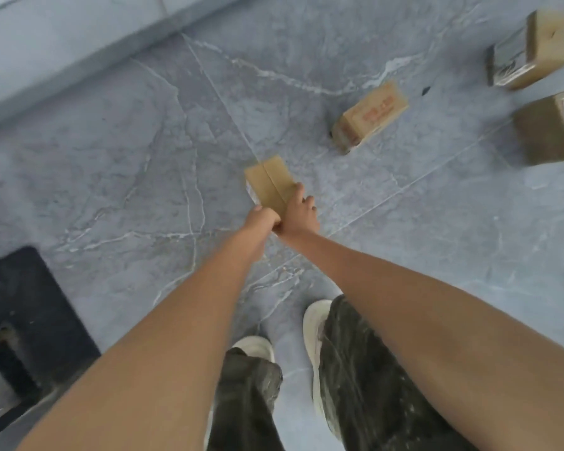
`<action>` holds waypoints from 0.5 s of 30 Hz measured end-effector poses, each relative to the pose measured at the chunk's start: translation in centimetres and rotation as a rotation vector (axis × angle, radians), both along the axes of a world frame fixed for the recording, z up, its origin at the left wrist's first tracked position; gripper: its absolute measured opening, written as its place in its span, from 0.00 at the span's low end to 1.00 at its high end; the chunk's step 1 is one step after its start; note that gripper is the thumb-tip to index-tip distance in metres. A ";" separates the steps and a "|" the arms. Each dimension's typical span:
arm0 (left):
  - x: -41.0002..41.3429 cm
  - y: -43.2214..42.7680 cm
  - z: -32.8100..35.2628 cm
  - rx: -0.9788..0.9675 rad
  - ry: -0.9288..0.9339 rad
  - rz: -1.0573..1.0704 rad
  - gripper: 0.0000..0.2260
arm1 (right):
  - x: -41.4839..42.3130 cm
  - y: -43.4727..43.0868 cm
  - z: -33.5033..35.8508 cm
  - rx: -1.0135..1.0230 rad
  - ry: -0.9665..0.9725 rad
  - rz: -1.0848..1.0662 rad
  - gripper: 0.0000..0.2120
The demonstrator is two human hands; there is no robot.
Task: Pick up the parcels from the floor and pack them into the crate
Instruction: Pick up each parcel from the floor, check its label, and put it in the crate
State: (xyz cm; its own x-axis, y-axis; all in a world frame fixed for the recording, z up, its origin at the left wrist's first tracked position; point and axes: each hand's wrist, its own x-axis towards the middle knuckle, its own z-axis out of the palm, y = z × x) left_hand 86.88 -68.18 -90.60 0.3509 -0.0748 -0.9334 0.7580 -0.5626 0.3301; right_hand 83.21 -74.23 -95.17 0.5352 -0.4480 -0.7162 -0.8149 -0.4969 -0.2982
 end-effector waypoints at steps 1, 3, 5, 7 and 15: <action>-0.4 0.1 1.1 -0.033 0.012 -0.018 0.18 | -0.6 -0.6 0.9 0.025 0.013 -0.044 0.46; -1.4 0.7 3.9 -0.092 0.050 0.000 0.21 | -2.0 -1.8 4.2 0.122 0.043 -0.142 0.42; -2.4 1.6 8.1 -0.071 0.017 0.021 0.22 | -3.5 -3.0 9.2 0.244 0.044 -0.207 0.36; -2.9 2.8 13.6 -0.018 -0.074 -0.008 0.22 | -5.0 -4.1 15.7 0.377 0.078 -0.265 0.29; -0.1 6.6 43.9 -0.219 -0.213 0.021 0.24 | -6.3 -5.5 47.1 0.814 0.011 -0.317 0.21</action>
